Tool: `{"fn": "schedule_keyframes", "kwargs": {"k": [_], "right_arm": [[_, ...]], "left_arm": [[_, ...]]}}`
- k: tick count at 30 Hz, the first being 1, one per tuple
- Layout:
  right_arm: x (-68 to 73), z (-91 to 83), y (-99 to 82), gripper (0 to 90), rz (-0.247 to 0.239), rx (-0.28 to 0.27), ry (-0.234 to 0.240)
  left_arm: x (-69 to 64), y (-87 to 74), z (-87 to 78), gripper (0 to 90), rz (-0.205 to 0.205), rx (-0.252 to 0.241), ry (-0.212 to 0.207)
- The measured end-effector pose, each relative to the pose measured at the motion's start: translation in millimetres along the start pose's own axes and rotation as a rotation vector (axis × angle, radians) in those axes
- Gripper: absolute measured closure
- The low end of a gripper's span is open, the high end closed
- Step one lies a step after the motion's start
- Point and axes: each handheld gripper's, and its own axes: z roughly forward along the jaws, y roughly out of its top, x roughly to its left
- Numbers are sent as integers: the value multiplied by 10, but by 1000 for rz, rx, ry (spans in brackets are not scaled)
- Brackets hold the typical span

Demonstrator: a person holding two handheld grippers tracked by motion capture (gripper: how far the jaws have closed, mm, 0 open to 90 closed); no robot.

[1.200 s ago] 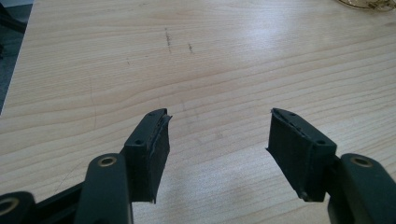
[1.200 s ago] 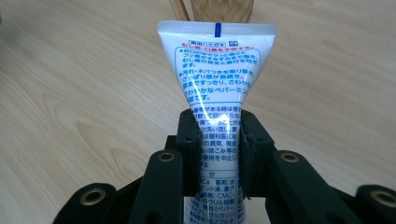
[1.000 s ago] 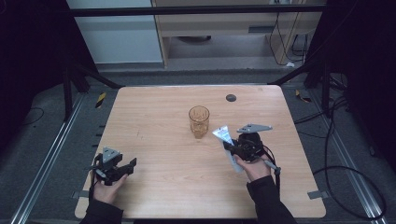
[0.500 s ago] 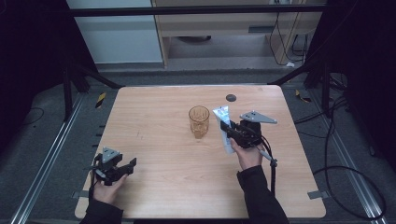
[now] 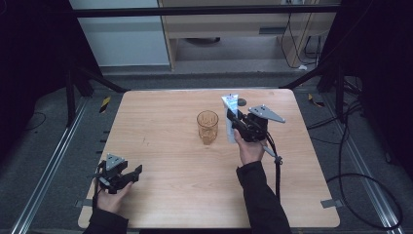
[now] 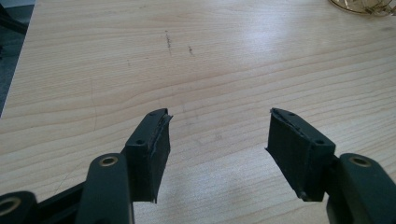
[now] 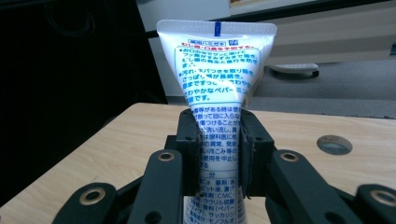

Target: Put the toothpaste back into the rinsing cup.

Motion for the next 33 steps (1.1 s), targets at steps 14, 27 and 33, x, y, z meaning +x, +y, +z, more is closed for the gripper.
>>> {"fn": "schedule_keyframes", "kwargs": {"k": [14, 27, 33], "right_arm": [[80, 349, 76, 730, 44, -102, -42], [87, 667, 122, 729, 64, -145, -56], [109, 815, 97, 728, 65, -149, -57]], "left_arm": [[-3, -1, 0, 384, -2, -2, -4], [5, -2, 0, 385, -12, -6, -4], [10, 1, -7, 386, -12, -8, -6]]}}
